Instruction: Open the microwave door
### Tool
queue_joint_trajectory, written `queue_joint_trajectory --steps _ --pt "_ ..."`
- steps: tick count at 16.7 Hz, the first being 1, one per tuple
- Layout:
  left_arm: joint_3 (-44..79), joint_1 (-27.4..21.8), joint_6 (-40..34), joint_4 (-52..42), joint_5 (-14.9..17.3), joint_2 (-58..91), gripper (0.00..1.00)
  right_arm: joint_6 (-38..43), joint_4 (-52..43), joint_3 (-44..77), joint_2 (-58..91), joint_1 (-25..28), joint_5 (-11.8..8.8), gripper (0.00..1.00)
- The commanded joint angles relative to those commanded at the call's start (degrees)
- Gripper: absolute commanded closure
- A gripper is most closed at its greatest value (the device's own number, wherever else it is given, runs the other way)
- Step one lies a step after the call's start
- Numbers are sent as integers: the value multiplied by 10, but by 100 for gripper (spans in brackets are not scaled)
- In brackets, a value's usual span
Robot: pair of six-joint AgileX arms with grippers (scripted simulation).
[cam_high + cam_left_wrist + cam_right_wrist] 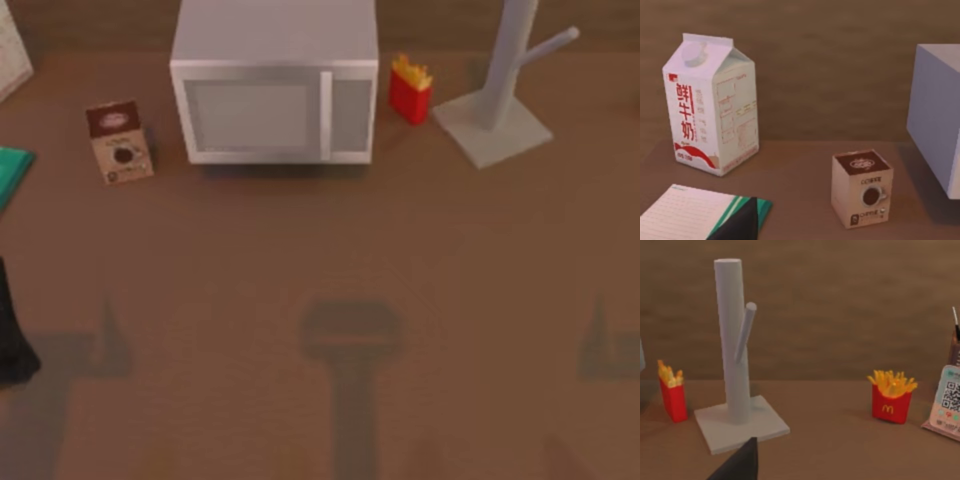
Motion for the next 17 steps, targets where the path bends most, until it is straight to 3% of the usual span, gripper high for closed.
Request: queue_joint_trajectory --steps 4,8,17 --pt "16 -5 -6 -7 -6 18 0 0 0 0 0 0 0 0" --pt "110 -39 -41 -43 -34 125 0 0 0 0 0 0 0 0" --pt "504 -201 -174 -177 -128 605 0 0 0 0 0 0 0 0"
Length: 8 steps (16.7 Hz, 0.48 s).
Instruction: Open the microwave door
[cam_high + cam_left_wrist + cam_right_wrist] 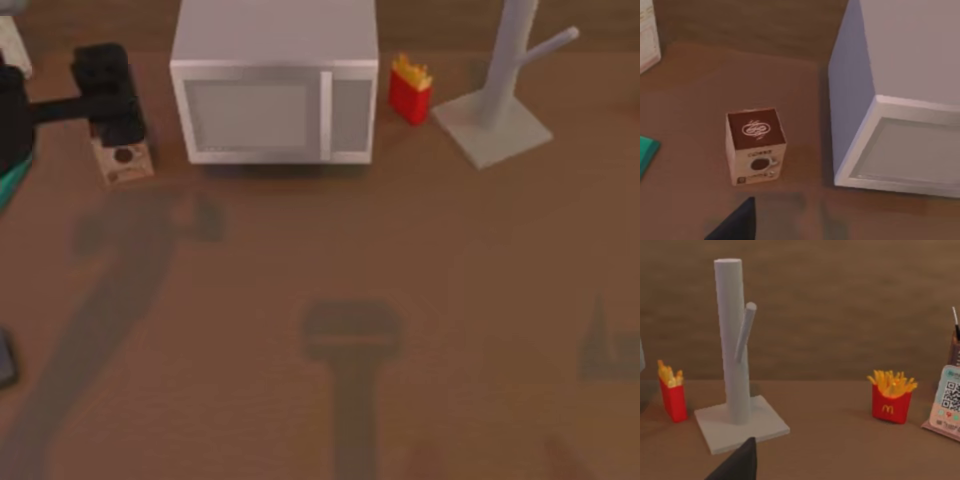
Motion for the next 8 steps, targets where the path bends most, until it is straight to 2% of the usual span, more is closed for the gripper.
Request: queue_joint_trajectory --steps 8 --pt "340 -141 -112 -114 -78 430 0 0 0 0 0 0 0 0"
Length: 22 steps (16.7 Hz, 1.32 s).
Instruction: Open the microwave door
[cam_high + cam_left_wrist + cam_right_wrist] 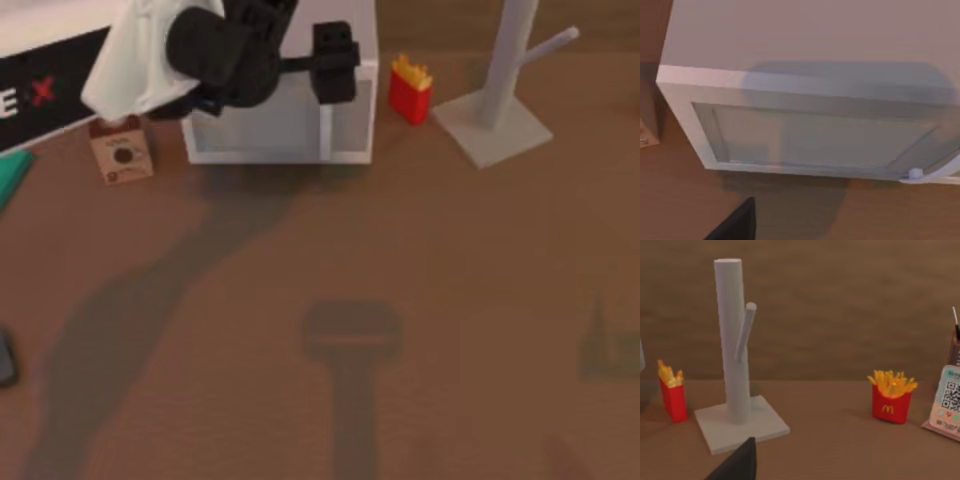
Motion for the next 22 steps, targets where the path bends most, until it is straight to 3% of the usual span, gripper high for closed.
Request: queue_joint_trajectory --steps 7,22 --pt "115 -45 -40 -41 -30 147 0 0 0 0 0 0 0 0" --pt "173 -7 -5 40 -6 271 0 0 0 0 0 0 0 0"
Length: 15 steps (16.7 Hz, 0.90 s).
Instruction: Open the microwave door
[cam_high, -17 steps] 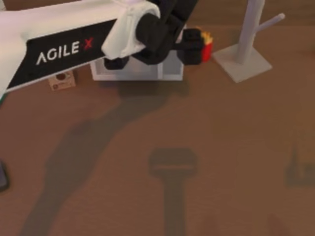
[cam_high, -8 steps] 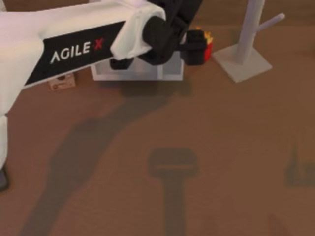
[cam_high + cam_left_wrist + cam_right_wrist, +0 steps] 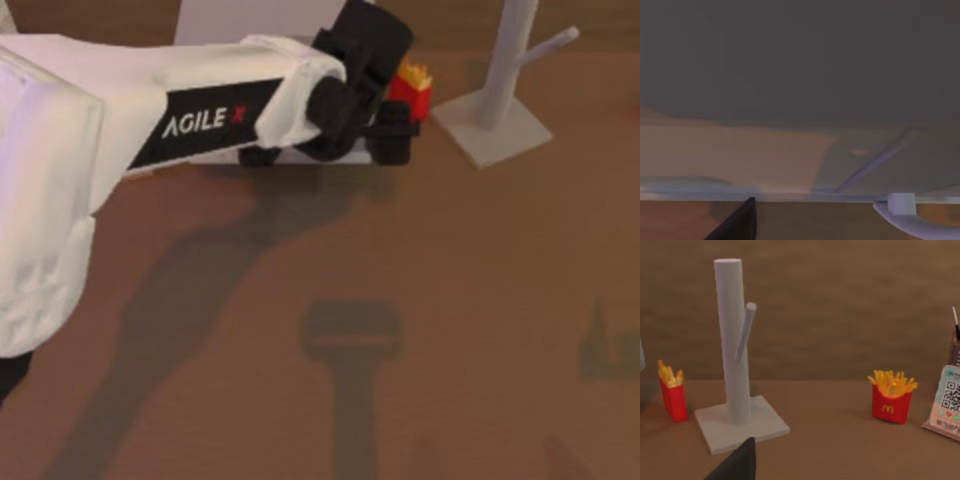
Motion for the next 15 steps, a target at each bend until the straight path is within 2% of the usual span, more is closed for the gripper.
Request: queue_joint_trajectory --steps 1,14,15 --pt "0 0 0 0 0 0 0 0 0 0 0 0 0 0" --pt "0 0 0 0 0 0 98 0 0 0 0 0 0 0" --pt "0 0 0 0 0 0 100 0 0 0 0 0 0 0"
